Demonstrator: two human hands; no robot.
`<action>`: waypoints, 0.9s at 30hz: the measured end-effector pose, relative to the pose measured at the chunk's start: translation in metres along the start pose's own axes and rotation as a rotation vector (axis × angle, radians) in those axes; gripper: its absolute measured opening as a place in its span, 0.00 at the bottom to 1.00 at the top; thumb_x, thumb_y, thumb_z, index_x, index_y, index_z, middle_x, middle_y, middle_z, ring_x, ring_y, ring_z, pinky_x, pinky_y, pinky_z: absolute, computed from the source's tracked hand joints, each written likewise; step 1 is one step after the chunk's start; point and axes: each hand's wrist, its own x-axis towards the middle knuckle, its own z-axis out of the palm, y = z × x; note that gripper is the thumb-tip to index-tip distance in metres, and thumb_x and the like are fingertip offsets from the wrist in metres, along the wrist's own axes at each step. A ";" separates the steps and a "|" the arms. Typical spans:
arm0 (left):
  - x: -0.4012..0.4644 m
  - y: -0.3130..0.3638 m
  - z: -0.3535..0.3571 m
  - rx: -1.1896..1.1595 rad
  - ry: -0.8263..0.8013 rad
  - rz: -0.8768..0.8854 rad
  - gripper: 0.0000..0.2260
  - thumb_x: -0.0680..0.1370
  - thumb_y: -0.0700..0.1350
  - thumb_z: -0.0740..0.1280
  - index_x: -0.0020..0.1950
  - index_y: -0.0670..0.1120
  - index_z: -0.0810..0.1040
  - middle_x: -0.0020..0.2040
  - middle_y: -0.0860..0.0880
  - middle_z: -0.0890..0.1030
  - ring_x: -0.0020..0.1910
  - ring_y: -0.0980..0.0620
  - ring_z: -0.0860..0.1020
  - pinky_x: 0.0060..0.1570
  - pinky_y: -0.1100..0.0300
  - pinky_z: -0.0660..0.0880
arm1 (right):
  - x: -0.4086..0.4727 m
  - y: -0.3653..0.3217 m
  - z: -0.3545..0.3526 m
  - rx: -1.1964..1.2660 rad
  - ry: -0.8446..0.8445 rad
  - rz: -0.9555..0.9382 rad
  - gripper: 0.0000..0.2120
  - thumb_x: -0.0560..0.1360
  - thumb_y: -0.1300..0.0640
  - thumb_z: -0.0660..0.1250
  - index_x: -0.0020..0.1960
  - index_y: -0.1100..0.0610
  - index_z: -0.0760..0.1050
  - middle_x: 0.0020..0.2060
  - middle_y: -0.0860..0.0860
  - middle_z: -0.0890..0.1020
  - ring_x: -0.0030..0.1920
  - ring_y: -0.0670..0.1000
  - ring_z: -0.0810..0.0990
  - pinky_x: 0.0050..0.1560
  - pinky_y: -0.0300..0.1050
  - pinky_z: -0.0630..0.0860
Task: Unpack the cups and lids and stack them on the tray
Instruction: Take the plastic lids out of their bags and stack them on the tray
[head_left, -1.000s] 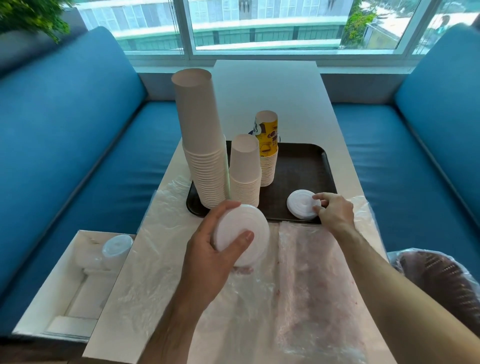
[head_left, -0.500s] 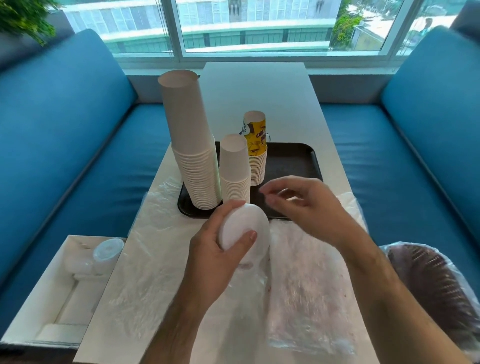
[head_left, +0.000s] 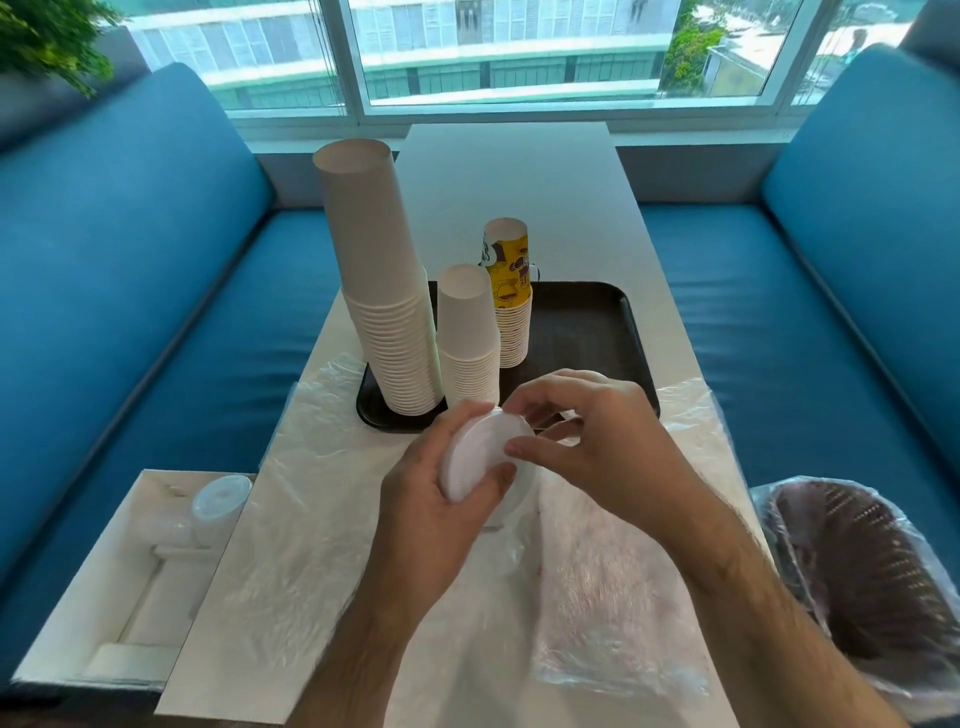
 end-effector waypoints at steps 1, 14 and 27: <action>-0.001 0.000 0.000 0.008 0.002 0.003 0.19 0.70 0.60 0.70 0.56 0.74 0.67 0.55 0.76 0.67 0.51 0.69 0.72 0.39 0.81 0.69 | -0.001 -0.001 0.001 -0.002 0.007 -0.004 0.14 0.70 0.53 0.78 0.55 0.46 0.82 0.44 0.29 0.74 0.51 0.30 0.76 0.46 0.20 0.72; -0.002 -0.006 -0.003 0.014 0.002 0.003 0.22 0.68 0.60 0.71 0.59 0.71 0.68 0.55 0.76 0.67 0.53 0.68 0.73 0.47 0.76 0.74 | -0.003 -0.003 0.003 -0.008 0.056 -0.068 0.14 0.68 0.54 0.79 0.52 0.48 0.83 0.45 0.35 0.77 0.52 0.36 0.78 0.48 0.20 0.71; 0.000 -0.010 -0.013 -0.226 -0.006 -0.055 0.24 0.65 0.54 0.77 0.58 0.69 0.73 0.53 0.73 0.73 0.56 0.61 0.76 0.44 0.55 0.84 | 0.004 0.012 -0.016 0.684 0.016 0.225 0.12 0.73 0.62 0.72 0.53 0.56 0.73 0.47 0.52 0.84 0.51 0.54 0.86 0.46 0.48 0.84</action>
